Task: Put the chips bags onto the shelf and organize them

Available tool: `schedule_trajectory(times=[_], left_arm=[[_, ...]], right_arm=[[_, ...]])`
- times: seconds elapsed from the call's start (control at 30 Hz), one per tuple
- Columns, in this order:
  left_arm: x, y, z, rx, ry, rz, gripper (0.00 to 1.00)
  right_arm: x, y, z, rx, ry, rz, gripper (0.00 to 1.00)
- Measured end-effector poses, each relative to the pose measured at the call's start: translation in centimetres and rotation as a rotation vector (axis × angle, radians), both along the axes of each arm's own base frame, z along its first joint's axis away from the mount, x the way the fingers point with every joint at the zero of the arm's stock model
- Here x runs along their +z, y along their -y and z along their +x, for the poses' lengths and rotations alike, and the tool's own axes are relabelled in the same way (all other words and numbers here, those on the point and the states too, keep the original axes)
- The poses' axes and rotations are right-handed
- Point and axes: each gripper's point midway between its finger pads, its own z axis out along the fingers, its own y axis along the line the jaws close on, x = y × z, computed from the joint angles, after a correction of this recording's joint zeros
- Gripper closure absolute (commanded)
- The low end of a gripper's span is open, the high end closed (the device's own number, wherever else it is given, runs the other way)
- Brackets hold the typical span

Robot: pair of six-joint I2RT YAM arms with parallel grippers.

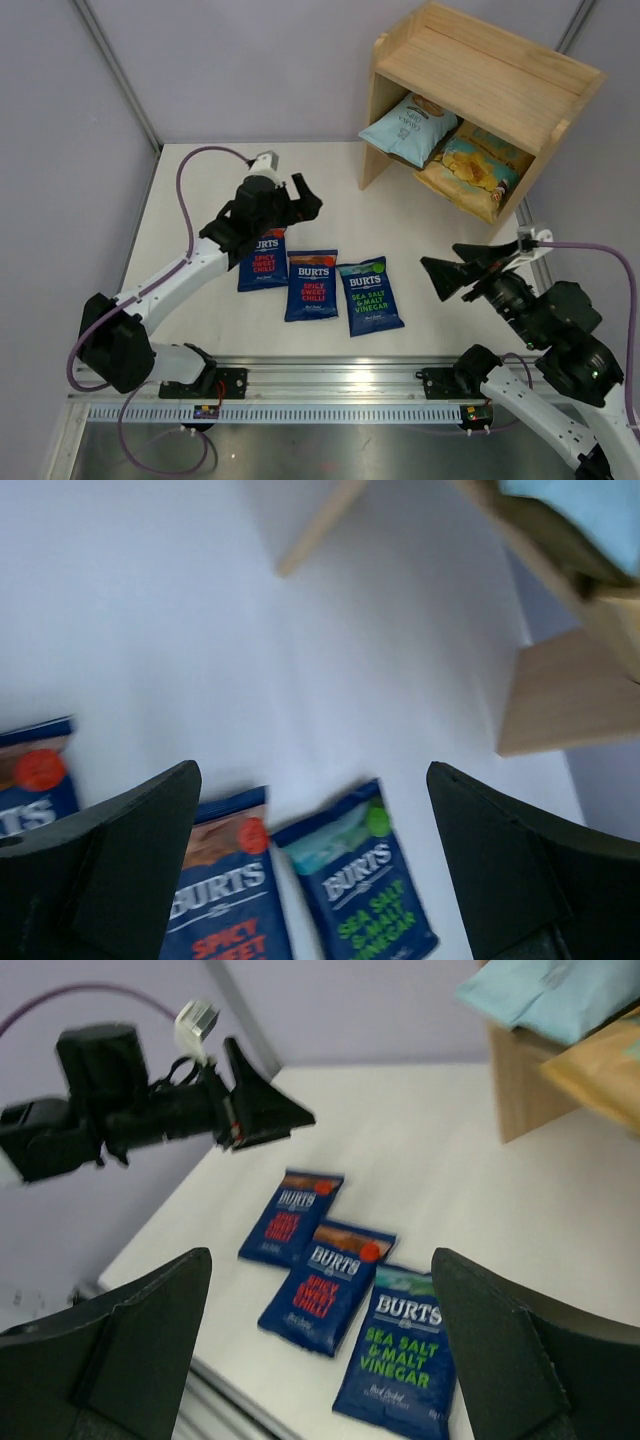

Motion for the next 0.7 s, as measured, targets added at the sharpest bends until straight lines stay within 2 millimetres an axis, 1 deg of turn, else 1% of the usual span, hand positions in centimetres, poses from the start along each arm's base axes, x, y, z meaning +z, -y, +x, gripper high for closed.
schedule_trajectory(times=[0.03, 0.1, 0.13, 0.2, 0.27, 0.3, 0.4, 0.47, 0.53, 0.63, 0.67, 0.7], left_arm=[[-1.7, -2.2, 0.5, 0.048, -0.027, 0.012, 0.01], [-5.0, -5.7, 1.2, 0.125, -0.083, 0.033, 0.01], [-6.3, -6.8, 1.2, 0.145, -0.112, 0.041, 0.01], [-9.1, -9.7, 1.6, 0.204, -0.179, 0.049, 0.01], [-11.1, -12.1, 2.4, 0.265, -0.227, 0.055, 0.01], [-11.8, -13.0, 2.9, 0.287, -0.243, 0.056, 0.01], [-13.7, -15.0, 3.6, 0.338, -0.283, 0.065, 0.01], [-14.9, -15.9, 3.4, 0.358, -0.308, 0.072, 0.01], [-16.0, -16.7, 2.8, 0.374, -0.333, 0.085, 0.01], [-16.9, -17.6, 2.3, 0.389, -0.348, 0.109, 0.05], [-17.0, -17.8, 2.3, 0.392, -0.349, 0.119, 0.09], [-17.1, -18.0, 2.4, 0.393, -0.346, 0.126, 0.10]], right_arm=[[-0.7, -0.8, 0.0, 0.038, -0.014, -0.018, 0.01], [-2.2, -2.8, -0.2, 0.133, -0.045, -0.068, 0.01], [-2.7, -3.7, -0.2, 0.176, -0.058, -0.090, 0.01], [-3.7, -5.4, -0.4, 0.260, -0.082, -0.126, 0.01], [-4.8, -6.9, -0.6, 0.341, -0.112, -0.158, 0.01], [-5.4, -7.4, -0.7, 0.372, -0.129, -0.170, 0.01], [-6.6, -8.7, -0.9, 0.442, -0.173, -0.194, 0.01], [-7.1, -9.3, -1.2, 0.482, -0.192, -0.204, 0.02], [-7.4, -9.8, -1.5, 0.523, -0.204, -0.210, 0.03], [-7.8, -10.4, -2.1, 0.578, -0.220, -0.216, 0.05], [-7.9, -10.6, -2.3, 0.597, -0.226, -0.217, 0.05], [-8.0, -10.8, -2.4, 0.612, -0.232, -0.218, 0.06]])
